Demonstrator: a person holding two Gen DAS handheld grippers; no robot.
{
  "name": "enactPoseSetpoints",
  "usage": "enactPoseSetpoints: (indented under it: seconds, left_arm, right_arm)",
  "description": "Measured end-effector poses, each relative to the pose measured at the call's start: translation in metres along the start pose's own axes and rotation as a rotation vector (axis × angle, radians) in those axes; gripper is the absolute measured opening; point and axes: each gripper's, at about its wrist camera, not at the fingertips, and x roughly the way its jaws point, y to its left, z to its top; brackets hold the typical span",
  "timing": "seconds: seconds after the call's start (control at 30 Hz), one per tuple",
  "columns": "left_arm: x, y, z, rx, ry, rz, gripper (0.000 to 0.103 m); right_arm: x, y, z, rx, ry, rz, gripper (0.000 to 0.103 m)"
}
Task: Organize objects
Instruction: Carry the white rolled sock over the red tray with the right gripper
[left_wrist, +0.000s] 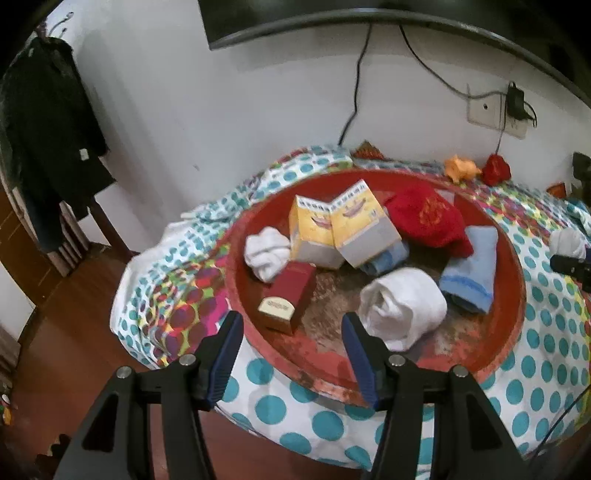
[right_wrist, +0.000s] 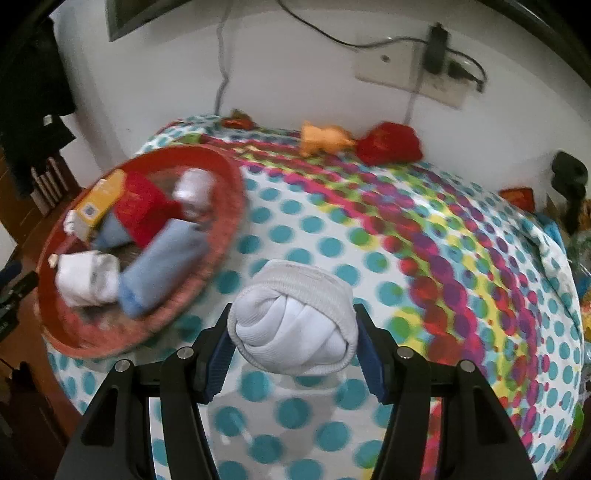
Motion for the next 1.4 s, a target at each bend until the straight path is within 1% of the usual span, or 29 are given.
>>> enactPoseSetpoints:
  seconds: [0.1,0.17,0.2,0.33,0.53,0.6,0.63,0.7,0.87,1.1,1.17,1.23,1.4]
  left_arm:
    - [-0.001,0.004,0.002,-0.02,-0.001,-0.02,0.057]
    - [-0.002,0.006,0.002,-0.025,0.0,-0.021,0.058]
    - [0.0,0.006,0.003,-0.021,0.008,-0.008,0.06]
    - [0.002,0.008,0.002,-0.019,0.011,0.028,0.061]
    - [0.003,0.014,0.002,-0.044,0.022,0.022,0.062]
    - [0.004,0.015,0.002,-0.043,0.023,0.046,0.062]
    - [0.004,0.014,0.002,-0.038,0.016,0.074,0.062]
    - [0.003,0.012,0.002,-0.021,0.01,0.092,0.062]
    - [0.007,0.014,0.002,-0.045,0.045,0.034,0.063]
    - [0.01,0.016,0.001,-0.041,0.052,0.086,0.063]
    - [0.009,0.016,0.001,-0.041,0.05,0.075,0.063]
    - [0.009,0.015,0.001,-0.048,0.057,0.058,0.063]
    - [0.014,0.015,0.0,-0.057,0.084,0.024,0.063]
  right_arm:
    - [-0.001,0.023,0.005,-0.044,-0.002,0.015,0.057]
    - [-0.001,0.037,0.009,-0.056,0.002,0.045,0.057]
    - [0.0,0.044,0.011,-0.06,0.007,0.059,0.057]
    - [0.005,0.071,0.018,-0.099,0.01,0.08,0.057]
    - [0.019,0.104,0.026,-0.146,0.029,0.103,0.057]
    - [0.027,0.114,0.03,-0.152,0.046,0.106,0.057]
    - [0.031,0.118,0.032,-0.152,0.05,0.106,0.057]
    - [0.039,0.127,0.035,-0.167,0.062,0.089,0.057]
    - [0.055,0.141,0.045,-0.181,0.061,0.063,0.057]
    - [0.074,0.153,0.067,-0.206,0.068,0.016,0.058]
    - [0.079,0.154,0.074,-0.204,0.07,0.004,0.058]
    - [0.084,0.156,0.08,-0.198,0.077,0.015,0.058]
    - [0.089,0.167,0.084,-0.245,0.071,-0.012,0.058]
